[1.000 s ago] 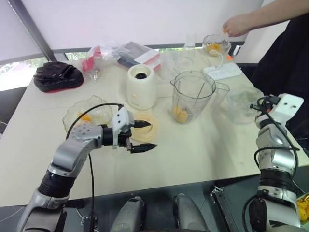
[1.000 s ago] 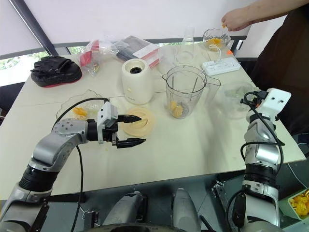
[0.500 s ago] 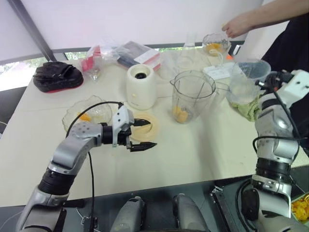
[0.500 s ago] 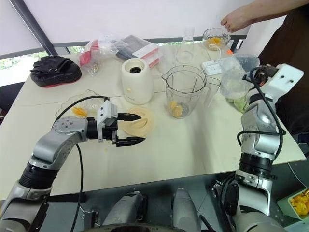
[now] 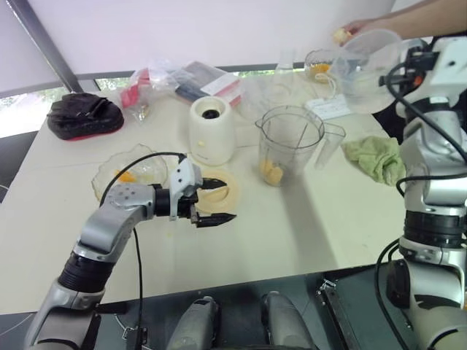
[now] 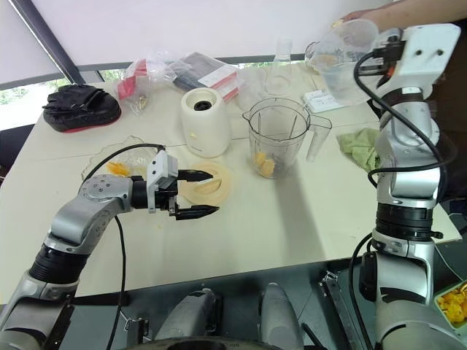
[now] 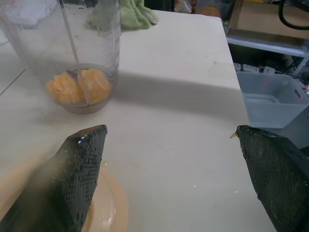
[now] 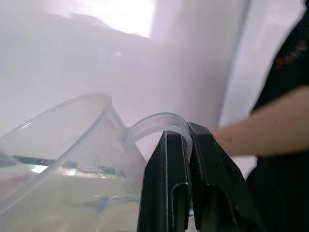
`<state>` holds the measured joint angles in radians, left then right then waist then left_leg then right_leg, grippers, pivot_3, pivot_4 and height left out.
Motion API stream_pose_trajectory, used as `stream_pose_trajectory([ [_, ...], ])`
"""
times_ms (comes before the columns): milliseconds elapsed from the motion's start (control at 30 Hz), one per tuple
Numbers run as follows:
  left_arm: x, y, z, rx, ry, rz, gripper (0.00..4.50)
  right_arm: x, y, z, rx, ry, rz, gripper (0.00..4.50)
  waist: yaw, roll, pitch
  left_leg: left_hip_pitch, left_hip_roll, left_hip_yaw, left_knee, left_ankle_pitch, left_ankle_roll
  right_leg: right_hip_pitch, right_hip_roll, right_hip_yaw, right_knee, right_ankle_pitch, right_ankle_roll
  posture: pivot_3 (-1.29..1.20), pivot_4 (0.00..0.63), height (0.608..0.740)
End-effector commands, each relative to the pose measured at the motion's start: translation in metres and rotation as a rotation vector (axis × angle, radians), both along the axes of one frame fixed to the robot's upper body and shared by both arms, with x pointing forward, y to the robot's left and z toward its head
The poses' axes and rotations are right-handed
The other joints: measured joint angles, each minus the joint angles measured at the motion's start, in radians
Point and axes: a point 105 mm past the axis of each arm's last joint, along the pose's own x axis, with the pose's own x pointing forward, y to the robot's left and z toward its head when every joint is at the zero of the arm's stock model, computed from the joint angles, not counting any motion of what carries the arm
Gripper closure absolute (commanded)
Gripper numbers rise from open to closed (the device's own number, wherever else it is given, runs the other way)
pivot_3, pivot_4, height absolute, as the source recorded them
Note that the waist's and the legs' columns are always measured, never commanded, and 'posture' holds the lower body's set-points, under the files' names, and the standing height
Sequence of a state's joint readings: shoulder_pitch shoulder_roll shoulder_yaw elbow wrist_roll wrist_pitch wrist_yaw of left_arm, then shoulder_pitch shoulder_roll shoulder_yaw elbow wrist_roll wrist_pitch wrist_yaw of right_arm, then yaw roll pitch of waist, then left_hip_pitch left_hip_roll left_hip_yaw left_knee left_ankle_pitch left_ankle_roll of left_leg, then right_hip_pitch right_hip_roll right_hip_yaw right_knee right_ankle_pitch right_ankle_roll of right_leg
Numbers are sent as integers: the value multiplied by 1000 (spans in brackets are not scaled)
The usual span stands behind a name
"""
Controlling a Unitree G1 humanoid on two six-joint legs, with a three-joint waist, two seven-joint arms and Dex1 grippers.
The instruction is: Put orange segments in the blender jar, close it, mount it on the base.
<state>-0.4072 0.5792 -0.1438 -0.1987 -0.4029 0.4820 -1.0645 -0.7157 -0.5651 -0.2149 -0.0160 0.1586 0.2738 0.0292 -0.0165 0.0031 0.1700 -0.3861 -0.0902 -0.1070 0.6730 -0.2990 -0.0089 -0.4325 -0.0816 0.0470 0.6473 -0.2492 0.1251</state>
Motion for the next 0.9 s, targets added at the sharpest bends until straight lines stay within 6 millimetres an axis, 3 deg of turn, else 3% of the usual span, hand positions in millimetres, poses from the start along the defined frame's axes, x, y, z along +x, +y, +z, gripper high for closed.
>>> stream_pose_trajectory([
  [33,-1,0,7,3,-49,-4,0,-20,16,40,-105,-159,34,4472,1,0,0,0,0,0,0,0,0,0,0,0,0,0,0,0,150,740],
  [433,-3,2,6,9,-47,7,0,-25,42,39,-337,-182,64,4472,2,0,0,-4,0,0,-3,2,-3,-5,0,0,0,0,0,0,150,740],
  [900,-3,1,7,13,-48,1,0,-28,54,30,-505,-190,57,4472,2,0,0,-4,0,0,-6,5,-8,-8,0,0,0,0,0,0,150,740],
])
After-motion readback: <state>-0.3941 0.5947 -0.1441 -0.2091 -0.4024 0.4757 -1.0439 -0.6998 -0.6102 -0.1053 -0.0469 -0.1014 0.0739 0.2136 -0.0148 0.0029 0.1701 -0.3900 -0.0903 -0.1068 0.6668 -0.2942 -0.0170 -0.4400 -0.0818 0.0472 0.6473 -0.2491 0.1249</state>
